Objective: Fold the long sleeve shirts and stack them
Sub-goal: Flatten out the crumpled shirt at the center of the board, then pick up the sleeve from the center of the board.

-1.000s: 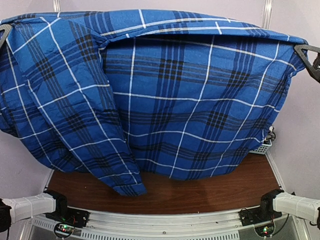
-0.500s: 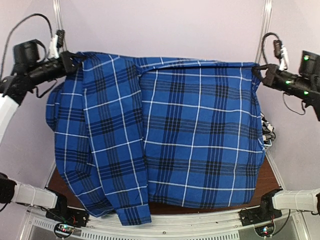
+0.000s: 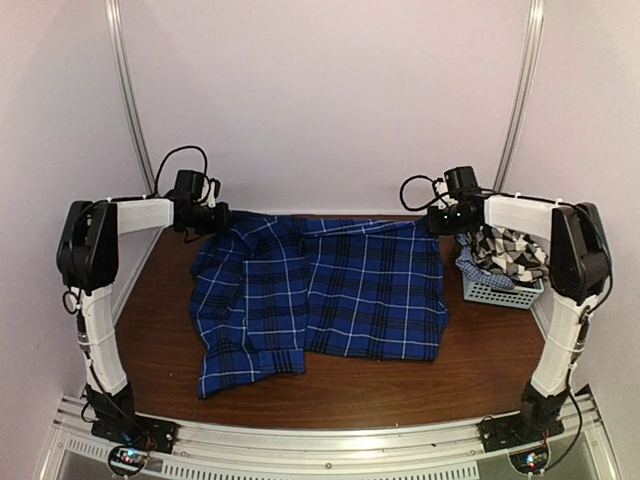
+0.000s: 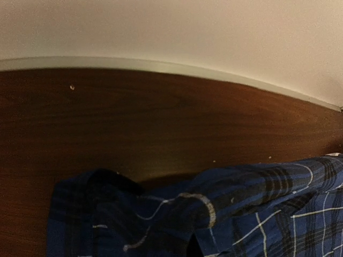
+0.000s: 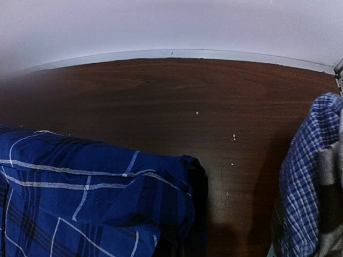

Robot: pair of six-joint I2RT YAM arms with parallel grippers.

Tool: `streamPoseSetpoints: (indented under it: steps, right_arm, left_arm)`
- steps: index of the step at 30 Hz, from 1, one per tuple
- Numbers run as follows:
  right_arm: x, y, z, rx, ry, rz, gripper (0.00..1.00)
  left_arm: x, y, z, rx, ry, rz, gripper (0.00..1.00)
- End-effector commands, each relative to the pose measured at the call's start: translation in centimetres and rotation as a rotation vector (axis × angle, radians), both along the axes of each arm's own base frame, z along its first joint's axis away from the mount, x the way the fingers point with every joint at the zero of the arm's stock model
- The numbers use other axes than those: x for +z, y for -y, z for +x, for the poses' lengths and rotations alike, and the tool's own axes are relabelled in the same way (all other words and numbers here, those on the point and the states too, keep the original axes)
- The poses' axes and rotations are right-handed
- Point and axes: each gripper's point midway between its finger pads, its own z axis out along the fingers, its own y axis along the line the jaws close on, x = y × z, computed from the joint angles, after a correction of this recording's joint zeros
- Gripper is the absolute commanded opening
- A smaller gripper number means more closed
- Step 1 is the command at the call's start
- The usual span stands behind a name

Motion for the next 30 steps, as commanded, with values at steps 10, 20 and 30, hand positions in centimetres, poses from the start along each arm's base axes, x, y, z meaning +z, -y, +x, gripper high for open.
streamPoseSetpoints:
  steps: [10, 20, 30]
  right_arm:
    - [-3.0, 1.5, 10.9, -0.166, 0.076, -0.137, 0.17]
    - [-0.8, 2.5, 10.6, -0.224, 0.07, -0.155, 0.68]
    - [0.4, -4.9, -1.2, 0.055, 0.051, 0.01, 0.76]
  left_arm:
    - [-2.0, -2.0, 5.9, 0.09, 0.091, -0.043, 0.04]
    - [-0.2, -4.4, 7.4, 0.129, 0.097, -0.185, 0.69]
    - [3.7, 1.4, -5.5, -0.086, 0.11, -0.273, 0.76]
